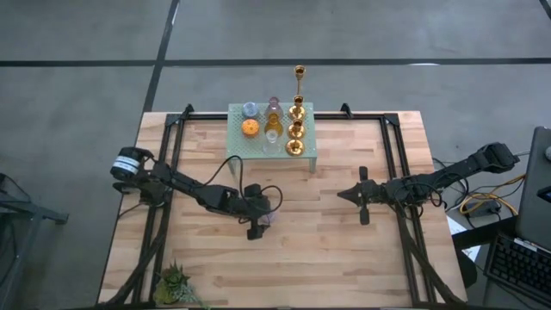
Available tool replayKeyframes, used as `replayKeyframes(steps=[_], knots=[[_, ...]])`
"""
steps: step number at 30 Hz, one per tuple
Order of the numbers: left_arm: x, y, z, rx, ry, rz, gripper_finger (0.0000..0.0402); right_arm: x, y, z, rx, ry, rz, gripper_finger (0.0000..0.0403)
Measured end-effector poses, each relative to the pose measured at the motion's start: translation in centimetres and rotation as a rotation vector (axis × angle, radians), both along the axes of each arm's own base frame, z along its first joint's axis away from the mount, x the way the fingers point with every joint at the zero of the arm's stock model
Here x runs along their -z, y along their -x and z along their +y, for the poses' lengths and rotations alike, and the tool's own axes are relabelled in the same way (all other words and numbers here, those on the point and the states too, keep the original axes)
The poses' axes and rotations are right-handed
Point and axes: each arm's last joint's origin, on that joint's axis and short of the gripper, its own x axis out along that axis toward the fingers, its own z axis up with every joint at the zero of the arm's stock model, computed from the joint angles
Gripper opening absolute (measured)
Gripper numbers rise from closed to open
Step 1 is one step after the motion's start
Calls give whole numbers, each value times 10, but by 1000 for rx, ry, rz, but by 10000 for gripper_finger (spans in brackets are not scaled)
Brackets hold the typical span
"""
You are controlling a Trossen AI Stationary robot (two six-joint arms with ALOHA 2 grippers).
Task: Pick & Place candle stick holders
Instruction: Put the pink patterned scented candle on the shelf aligned with the pink patterned scented candle
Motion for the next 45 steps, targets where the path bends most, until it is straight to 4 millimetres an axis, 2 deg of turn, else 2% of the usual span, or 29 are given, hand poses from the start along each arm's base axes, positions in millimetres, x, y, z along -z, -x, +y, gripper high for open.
replayKeyframes(steps=[27,35,45], knots=[[-1,-1,0,-3,8,-18,381,0,0,0,0,0,0,8],[8,5,1,-12,9,-17,381,0,0,0,0,0,0,8],[9,4,1,-17,23,-64,380,0,0,0,0,0,0,8]])
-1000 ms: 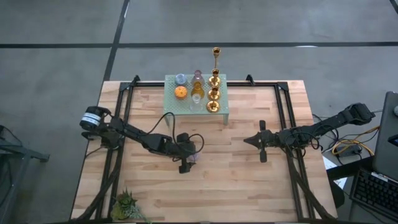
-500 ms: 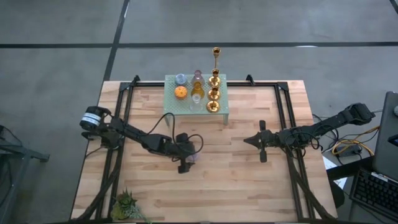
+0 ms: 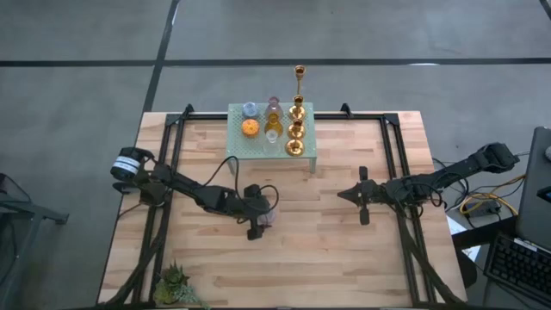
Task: Pick & Place candle stick holders
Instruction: Put the pink patterned scented candle on the shelf aligned with the pink patterned scented candle
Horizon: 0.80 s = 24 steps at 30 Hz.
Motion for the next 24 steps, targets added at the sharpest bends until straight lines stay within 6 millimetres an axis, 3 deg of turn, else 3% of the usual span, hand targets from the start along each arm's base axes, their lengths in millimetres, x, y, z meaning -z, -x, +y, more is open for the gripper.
replayKeyframes(steps=[6,15,24], knots=[[0,0,0,0,-3,1,367,0,0,0,0,0,0,8],[0,0,0,1,-4,0,297,0,0,0,0,0,0,8],[0,0,0,2,-6,0,317,0,0,0,0,0,0,8]])
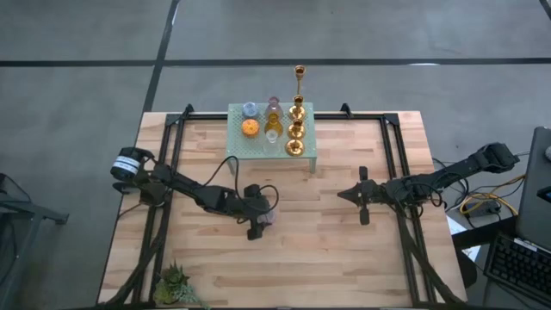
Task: Pick & Place candle stick holders
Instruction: Put the pink patterned scented candle on the shelf aligned with the pink patterned scented candle
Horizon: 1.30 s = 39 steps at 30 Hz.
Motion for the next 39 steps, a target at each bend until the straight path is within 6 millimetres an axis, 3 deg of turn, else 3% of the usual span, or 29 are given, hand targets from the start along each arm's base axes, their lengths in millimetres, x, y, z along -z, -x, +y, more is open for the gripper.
replayKeyframes(steps=[8,17,29,39], knots=[[0,0,0,2,0,1,300,0,0,0,0,0,1,8],[7,2,0,-7,20,44,339,0,0,0,0,0,0,8],[15,0,0,-12,5,58,343,0,0,0,0,0,0,8],[12,-2,0,-20,-19,25,308,0,0,0,0,0,1,8]])
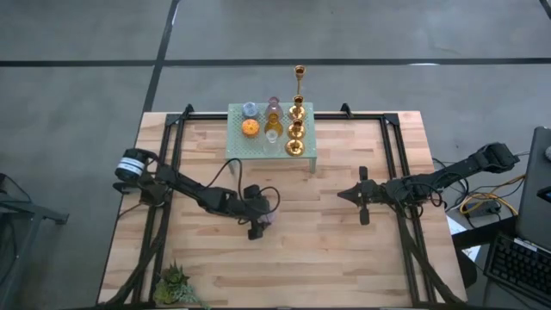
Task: Pick & Place candle stick holders
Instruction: Put the pink patterned scented candle on the shelf aligned with the pink patterned scented candle
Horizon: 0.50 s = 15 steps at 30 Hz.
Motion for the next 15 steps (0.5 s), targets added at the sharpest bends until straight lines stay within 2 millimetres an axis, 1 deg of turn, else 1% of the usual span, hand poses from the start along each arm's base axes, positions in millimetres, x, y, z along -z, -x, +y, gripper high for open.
replayKeyframes(steps=[2,7,10,15], knots=[[-1,0,0,1,0,0,302,0,0,0,1,0,0,8],[-6,1,0,12,7,-9,307,0,0,0,1,0,0,8],[-17,3,1,16,16,-33,313,0,0,0,1,0,0,8],[-40,13,3,18,20,-64,308,0,0,0,1,0,0,8]])
